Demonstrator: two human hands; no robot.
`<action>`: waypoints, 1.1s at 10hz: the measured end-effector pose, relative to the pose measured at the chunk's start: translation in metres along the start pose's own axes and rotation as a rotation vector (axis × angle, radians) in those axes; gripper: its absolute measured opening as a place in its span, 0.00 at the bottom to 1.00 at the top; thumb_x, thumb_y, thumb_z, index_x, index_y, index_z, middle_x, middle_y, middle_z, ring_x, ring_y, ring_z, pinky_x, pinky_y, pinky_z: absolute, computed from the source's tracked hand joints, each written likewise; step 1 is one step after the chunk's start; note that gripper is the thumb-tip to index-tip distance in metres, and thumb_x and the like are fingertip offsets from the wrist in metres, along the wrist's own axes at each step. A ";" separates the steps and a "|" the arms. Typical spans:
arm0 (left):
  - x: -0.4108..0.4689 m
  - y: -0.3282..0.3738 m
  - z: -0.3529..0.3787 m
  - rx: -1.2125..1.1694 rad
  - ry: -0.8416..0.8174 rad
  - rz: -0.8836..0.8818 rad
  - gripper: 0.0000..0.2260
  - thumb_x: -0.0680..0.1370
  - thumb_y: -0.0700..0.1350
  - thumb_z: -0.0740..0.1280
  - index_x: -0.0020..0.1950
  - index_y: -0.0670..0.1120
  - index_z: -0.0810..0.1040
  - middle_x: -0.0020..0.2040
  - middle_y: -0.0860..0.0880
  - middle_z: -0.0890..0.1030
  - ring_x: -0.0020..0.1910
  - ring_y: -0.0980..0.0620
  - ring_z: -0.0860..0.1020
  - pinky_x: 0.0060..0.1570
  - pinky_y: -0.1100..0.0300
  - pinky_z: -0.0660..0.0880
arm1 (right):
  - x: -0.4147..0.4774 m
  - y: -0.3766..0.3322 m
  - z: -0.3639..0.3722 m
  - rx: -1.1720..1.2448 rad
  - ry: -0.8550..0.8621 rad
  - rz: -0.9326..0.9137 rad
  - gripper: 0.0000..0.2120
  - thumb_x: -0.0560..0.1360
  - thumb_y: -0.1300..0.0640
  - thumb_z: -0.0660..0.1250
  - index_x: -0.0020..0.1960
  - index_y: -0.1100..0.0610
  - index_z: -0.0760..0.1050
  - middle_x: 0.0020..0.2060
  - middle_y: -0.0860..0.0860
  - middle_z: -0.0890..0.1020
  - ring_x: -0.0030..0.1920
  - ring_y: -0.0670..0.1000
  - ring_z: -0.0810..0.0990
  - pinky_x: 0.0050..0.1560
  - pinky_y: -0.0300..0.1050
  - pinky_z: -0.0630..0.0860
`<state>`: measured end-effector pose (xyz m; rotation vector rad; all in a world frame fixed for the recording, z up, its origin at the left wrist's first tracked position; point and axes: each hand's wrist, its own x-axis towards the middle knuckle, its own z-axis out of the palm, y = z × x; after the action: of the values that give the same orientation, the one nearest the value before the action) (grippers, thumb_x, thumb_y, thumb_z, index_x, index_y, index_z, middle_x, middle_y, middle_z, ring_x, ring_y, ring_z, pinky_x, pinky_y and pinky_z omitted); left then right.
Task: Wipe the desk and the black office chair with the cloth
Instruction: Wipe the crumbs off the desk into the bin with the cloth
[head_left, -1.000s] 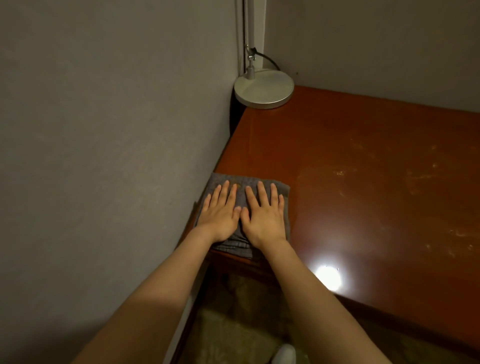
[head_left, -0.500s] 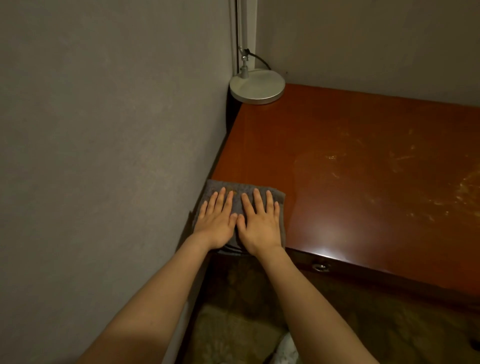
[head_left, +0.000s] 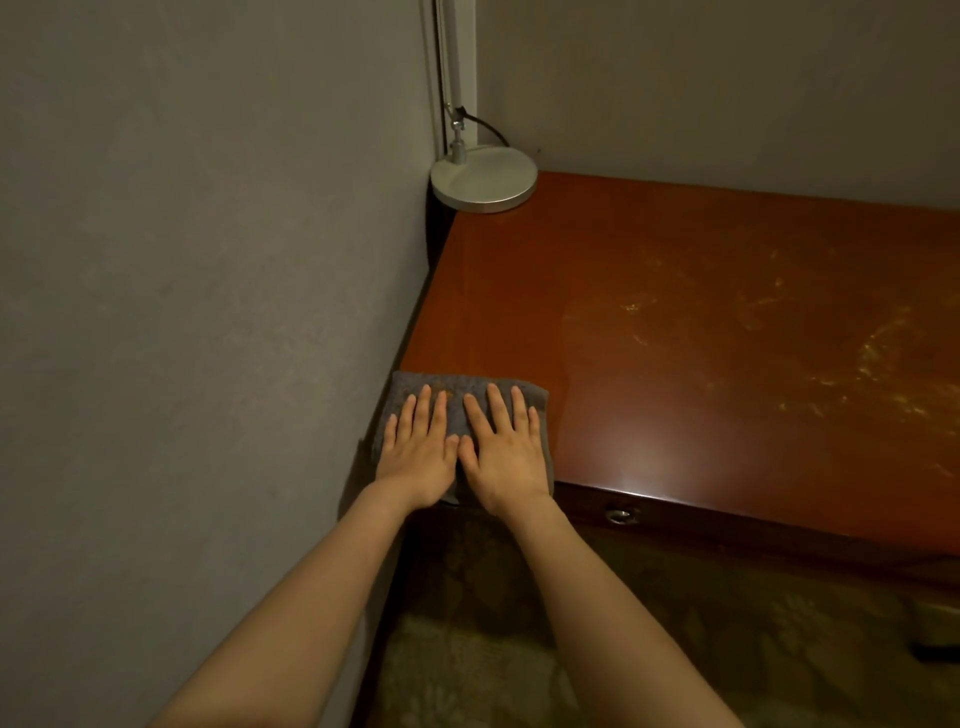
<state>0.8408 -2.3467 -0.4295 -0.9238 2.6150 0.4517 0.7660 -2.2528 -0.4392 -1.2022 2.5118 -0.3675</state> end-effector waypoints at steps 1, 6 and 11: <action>-0.002 0.006 0.003 -0.010 0.006 -0.022 0.25 0.83 0.51 0.42 0.76 0.46 0.35 0.76 0.47 0.34 0.75 0.49 0.34 0.72 0.52 0.35 | -0.002 0.005 -0.002 -0.007 -0.012 -0.017 0.26 0.82 0.46 0.46 0.77 0.49 0.43 0.77 0.52 0.42 0.76 0.55 0.35 0.73 0.50 0.33; -0.015 0.066 0.022 -0.037 0.004 -0.030 0.25 0.83 0.51 0.41 0.75 0.45 0.33 0.75 0.46 0.32 0.75 0.49 0.33 0.72 0.52 0.34 | -0.029 0.059 -0.018 -0.055 -0.028 -0.020 0.26 0.82 0.46 0.45 0.77 0.48 0.42 0.77 0.51 0.41 0.75 0.54 0.35 0.72 0.49 0.33; -0.016 0.121 0.030 0.004 -0.033 0.035 0.25 0.83 0.51 0.41 0.75 0.44 0.33 0.75 0.46 0.31 0.74 0.48 0.32 0.72 0.52 0.33 | -0.054 0.106 -0.035 -0.050 -0.024 0.053 0.25 0.82 0.47 0.45 0.77 0.48 0.41 0.77 0.51 0.40 0.75 0.54 0.35 0.73 0.49 0.34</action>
<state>0.7802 -2.2371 -0.4273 -0.8629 2.6052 0.4668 0.7092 -2.1426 -0.4365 -1.1483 2.5409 -0.2775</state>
